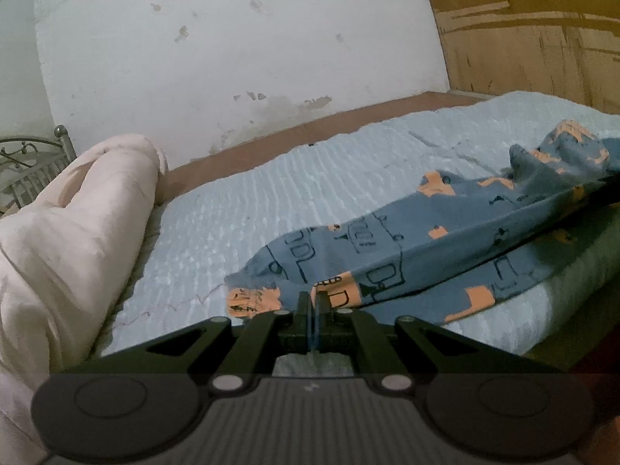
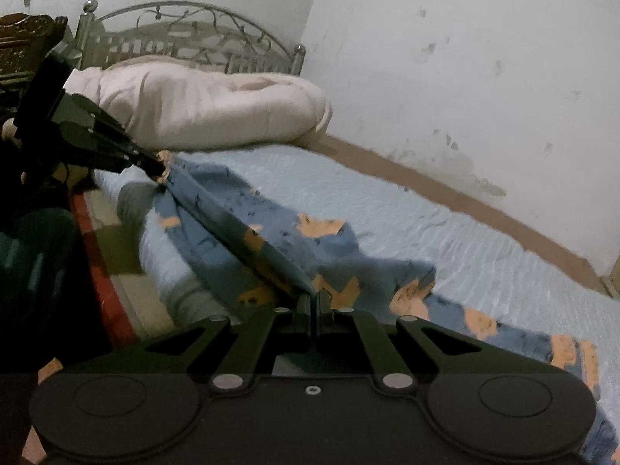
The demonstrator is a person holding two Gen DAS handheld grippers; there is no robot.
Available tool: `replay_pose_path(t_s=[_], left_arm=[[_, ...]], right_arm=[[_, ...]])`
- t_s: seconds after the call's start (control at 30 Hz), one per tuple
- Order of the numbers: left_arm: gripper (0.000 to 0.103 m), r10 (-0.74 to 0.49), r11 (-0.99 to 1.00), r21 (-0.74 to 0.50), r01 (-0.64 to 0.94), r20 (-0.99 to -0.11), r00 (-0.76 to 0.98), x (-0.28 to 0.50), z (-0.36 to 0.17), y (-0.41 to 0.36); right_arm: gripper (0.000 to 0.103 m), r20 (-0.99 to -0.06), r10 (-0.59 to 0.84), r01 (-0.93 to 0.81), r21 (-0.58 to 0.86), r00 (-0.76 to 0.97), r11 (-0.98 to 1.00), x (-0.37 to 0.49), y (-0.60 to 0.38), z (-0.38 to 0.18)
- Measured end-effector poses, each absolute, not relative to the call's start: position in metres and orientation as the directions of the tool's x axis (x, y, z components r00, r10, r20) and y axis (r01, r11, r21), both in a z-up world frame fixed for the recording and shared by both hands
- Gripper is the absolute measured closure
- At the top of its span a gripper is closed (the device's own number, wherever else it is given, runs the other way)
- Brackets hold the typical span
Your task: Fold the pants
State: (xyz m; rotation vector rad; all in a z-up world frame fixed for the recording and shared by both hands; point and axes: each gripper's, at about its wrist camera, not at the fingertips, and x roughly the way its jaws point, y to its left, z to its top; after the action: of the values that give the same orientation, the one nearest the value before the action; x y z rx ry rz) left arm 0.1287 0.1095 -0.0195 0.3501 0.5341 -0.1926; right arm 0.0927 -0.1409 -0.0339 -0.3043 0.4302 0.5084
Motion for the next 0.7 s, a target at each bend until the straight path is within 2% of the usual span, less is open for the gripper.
replay_pose_path(t_s=[0.17,0.23,0.27,0.3,0.33,0.37,0.43,0.47,0.5,0.53,0.63,0.7], left_arm=[[0.099,-0.090,0.921,0.272,0.278,-0.547,0.832,0.127,-0.026,0.104],[0.093,-0.102,0.926,0.250,0.281,-0.553,0.827,0.125,-0.024,0.104],[0.078,-0.113,0.930,0.233,0.286,-0.559,0.822,0.123,-0.022,0.104],[0.058,-0.128,0.934,0.211,0.290,-0.560,0.818,0.121,-0.019,0.103],[0.050,-0.144,0.936,0.192,0.295,-0.555,0.819,0.119,-0.017,0.102],[0.039,-0.157,0.938,0.178,0.297,-0.547,0.822,0.116,-0.014,0.099],[0.031,-0.188,0.940,0.145,0.310,-0.537,0.822,0.113,-0.011,0.092],[0.025,-0.203,0.939,0.129,0.318,-0.537,0.819,0.113,-0.010,0.086],[0.017,-0.217,0.939,0.114,0.324,-0.534,0.817,0.114,-0.010,0.078],[0.014,-0.228,0.939,0.104,0.328,-0.527,0.819,0.115,-0.010,0.069],[0.005,-0.266,0.926,0.103,0.363,-0.502,0.823,0.118,-0.009,0.038],[0.002,-0.290,0.918,0.107,0.383,-0.479,0.829,0.119,-0.007,0.014]], right_arm=[[0.101,-0.496,0.401,-0.528,-0.143,0.770,0.837,0.095,-0.141,-0.046],[0.091,-0.501,0.407,-0.523,-0.109,0.764,0.846,0.096,-0.144,-0.047],[0.087,-0.499,0.408,-0.516,-0.094,0.765,0.852,0.095,-0.145,-0.047],[0.079,-0.496,0.409,-0.508,-0.077,0.766,0.858,0.095,-0.147,-0.047],[0.068,-0.494,0.413,-0.503,-0.059,0.765,0.862,0.094,-0.149,-0.048],[0.062,-0.489,0.415,-0.494,-0.038,0.768,0.869,0.093,-0.153,-0.048],[0.039,-0.476,0.423,-0.476,0.010,0.771,0.879,0.090,-0.160,-0.047],[0.035,-0.470,0.426,-0.465,0.037,0.773,0.885,0.089,-0.165,-0.046],[0.027,-0.465,0.425,-0.453,0.057,0.776,0.890,0.087,-0.171,-0.046],[0.018,-0.460,0.419,-0.436,0.076,0.783,0.897,0.086,-0.178,-0.045],[0.003,-0.435,0.370,-0.354,0.121,0.821,0.927,0.077,-0.204,-0.039],[0.001,-0.419,0.311,-0.280,0.135,0.853,0.950,0.070,-0.227,-0.034]])
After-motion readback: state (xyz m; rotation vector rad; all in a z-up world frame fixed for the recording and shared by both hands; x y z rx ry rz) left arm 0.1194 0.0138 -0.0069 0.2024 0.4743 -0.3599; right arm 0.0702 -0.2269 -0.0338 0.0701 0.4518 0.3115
